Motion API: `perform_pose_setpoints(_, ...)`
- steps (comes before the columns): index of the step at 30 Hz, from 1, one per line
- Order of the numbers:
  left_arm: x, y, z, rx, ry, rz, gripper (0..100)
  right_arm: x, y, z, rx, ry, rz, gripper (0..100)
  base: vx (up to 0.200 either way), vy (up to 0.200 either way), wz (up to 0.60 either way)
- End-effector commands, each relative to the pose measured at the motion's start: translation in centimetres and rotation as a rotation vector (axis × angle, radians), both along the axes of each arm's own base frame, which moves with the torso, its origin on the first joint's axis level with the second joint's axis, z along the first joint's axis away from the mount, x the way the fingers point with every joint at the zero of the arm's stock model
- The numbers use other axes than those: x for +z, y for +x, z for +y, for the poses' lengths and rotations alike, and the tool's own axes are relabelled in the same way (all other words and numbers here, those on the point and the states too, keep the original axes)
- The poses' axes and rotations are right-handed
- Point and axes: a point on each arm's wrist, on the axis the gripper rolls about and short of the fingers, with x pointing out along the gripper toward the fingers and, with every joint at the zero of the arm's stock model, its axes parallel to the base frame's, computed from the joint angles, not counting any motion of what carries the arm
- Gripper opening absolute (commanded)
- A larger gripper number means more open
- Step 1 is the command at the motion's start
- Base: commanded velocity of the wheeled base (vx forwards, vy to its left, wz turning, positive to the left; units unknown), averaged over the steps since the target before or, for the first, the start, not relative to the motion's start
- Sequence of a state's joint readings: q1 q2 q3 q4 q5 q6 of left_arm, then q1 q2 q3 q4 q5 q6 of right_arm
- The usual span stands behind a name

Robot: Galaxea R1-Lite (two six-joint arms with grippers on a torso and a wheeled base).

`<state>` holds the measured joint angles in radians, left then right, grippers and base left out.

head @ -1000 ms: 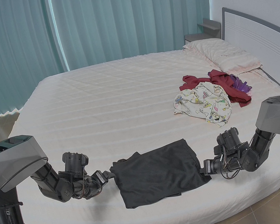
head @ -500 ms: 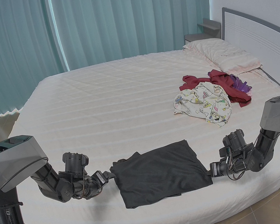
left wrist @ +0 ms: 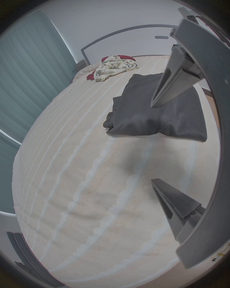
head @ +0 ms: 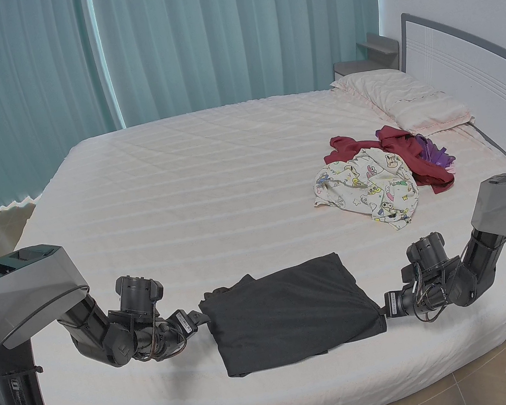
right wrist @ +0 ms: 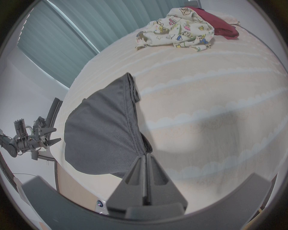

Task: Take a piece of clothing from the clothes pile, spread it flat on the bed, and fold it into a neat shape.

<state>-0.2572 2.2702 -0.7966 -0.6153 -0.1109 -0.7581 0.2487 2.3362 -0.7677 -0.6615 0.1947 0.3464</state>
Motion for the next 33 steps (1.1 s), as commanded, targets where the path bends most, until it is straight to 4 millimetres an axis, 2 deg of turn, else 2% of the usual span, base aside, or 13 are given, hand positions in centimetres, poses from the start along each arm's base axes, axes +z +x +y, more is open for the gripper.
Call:
perform_pose_setpoints(1,0.0,0.1,0.0,0.006,0.009,-0.007,100,-0.4,0.0,-0.1,0.004,-0.011,0.025,0,0.0,0.0,0.0)
perform_pose_setpoints(4,0.1,0.2,0.0,0.007,0.01,-0.01,100,-0.2,0.2,0.0,0.004,-0.008,0.013,0,0.0,0.0,0.0)
perform_pose_setpoints(5,0.1,0.3,-0.1,0.006,0.009,-0.013,100,-0.2,0.4,0.1,0.006,-0.006,0.005,100,0.0,0.0,0.0)
perform_pose_setpoints(12,0.1,0.0,-0.9,-0.032,0.022,-0.016,100,0.5,0.5,0.4,0.003,0.013,-0.011,100,0.0,0.0,0.0)
perform_pose_setpoints(17,-0.6,-0.2,-2.0,-0.075,0.053,-0.015,100,-0.1,1.0,0.7,-0.002,0.022,-0.029,100,0.0,0.0,0.0)
perform_pose_setpoints(22,-2.7,0.2,-3.8,-0.074,0.206,-0.031,100,-1.8,2.4,2.9,-0.058,0.059,-0.072,100,0.0,0.0,0.0)
perform_pose_setpoints(25,-3.0,0.5,-4.3,-0.054,0.242,-0.043,100,-2.8,3.3,4.0,-0.062,0.048,-0.092,100,0.0,0.0,0.0)
perform_pose_setpoints(33,-3.3,1.3,-5.7,-0.076,0.235,-0.071,100,-2.8,4.7,6.0,-0.034,0.071,-0.133,100,0.0,0.0,0.0)
